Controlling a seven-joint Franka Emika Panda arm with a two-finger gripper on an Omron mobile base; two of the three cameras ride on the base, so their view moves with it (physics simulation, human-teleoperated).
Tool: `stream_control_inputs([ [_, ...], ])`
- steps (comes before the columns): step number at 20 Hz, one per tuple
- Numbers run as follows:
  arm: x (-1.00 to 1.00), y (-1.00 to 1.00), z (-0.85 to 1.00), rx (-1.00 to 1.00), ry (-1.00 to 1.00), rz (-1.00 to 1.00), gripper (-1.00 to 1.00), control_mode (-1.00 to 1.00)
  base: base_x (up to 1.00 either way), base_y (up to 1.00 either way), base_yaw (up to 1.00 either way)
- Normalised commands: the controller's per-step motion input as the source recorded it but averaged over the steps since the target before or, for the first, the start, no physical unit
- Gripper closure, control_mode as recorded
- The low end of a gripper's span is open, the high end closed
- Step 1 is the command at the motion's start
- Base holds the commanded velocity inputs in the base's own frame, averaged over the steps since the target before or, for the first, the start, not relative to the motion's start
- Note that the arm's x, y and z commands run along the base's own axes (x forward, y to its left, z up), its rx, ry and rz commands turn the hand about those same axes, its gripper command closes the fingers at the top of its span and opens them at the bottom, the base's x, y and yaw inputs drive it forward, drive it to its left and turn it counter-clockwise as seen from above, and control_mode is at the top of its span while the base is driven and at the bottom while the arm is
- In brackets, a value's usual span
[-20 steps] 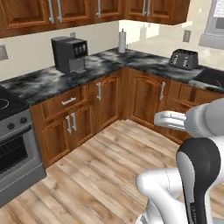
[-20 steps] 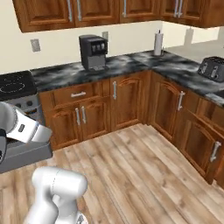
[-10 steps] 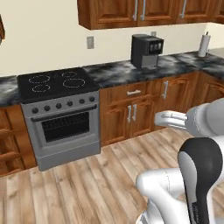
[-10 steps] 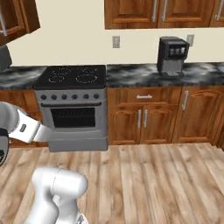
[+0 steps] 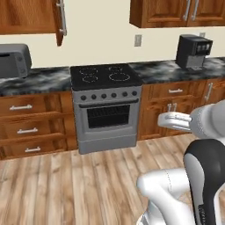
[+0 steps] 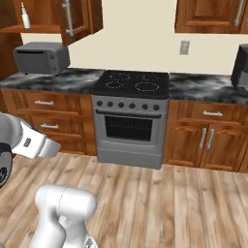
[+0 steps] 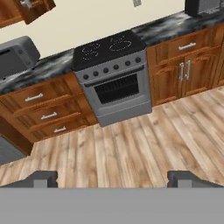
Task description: Move the cutting board and knife to the sink. Then move spray from the cabinet to the counter.
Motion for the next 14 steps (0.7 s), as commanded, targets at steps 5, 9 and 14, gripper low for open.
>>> stream_control_inputs([
  [5, 0.00, 0.00, 0.00, 0.00, 0.00, 0.00, -1.00, 1.00, 0.63, 0.94, 0.02],
  [9, 0.00, 0.00, 0.00, 0.00, 0.00, 0.00, -1.00, 1.00, 0.74, 1.00, 0.00],
  [14, 0.00, 0.00, 0.00, 0.00, 0.00, 0.00, -1.00, 1.00, 0.87, 0.77, 0.01],
])
